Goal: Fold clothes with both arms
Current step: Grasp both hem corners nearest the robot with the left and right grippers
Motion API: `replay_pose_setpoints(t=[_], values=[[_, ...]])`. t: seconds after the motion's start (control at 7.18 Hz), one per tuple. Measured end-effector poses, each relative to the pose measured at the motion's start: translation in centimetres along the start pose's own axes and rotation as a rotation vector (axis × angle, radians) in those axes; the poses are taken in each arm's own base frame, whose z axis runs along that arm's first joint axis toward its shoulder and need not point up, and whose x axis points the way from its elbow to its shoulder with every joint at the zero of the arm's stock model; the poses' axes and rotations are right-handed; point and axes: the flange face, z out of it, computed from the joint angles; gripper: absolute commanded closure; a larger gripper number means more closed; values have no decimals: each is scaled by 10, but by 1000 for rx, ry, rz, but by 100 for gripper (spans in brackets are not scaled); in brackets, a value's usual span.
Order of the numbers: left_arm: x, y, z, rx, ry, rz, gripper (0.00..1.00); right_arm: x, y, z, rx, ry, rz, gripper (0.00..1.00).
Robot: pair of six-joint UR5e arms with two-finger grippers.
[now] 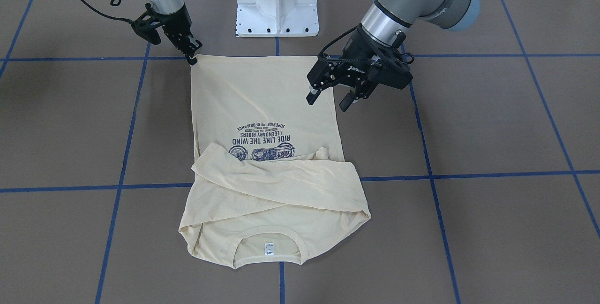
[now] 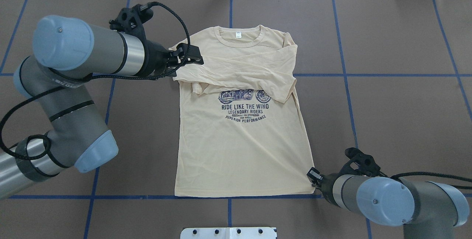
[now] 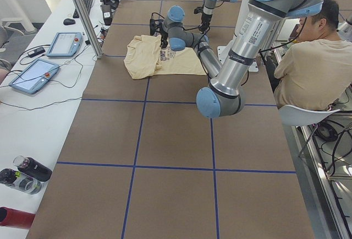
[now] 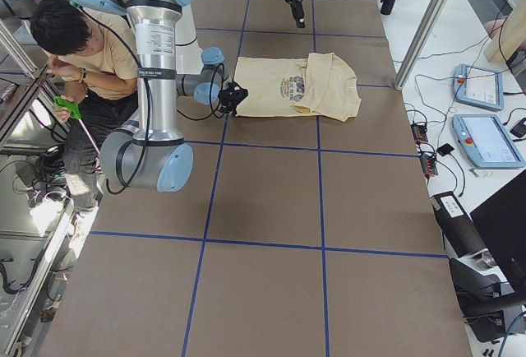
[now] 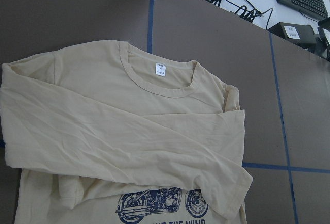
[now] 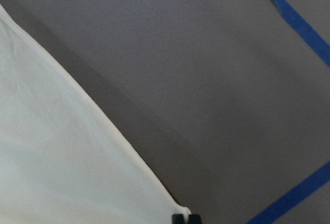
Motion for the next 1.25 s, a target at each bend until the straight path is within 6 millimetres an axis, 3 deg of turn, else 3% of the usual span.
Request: replay_pose_setpoints(t=[0.14,0.42,0.7,0.84,0.98,1.25], values=[[-12,28,6,-15,-20,-60,6,3,1,-3,-16,11,0,100],[-43,115,18,-48,-110,-137,7,5,4,-9,-47,25,-1,100],[-73,204,36,-96,-212,-202,19,6,4,-10,-53,28,-1,100],[-90,234,50,-103,-267,-198,24,6,5,-10,-54,28,-2,100],[-100,247,59,-106,-299,-194,25,5,5,-11,-56,26,-2,100],[-108,256,66,-123,-328,-193,32,5,5,-13,-58,24,-2,100]])
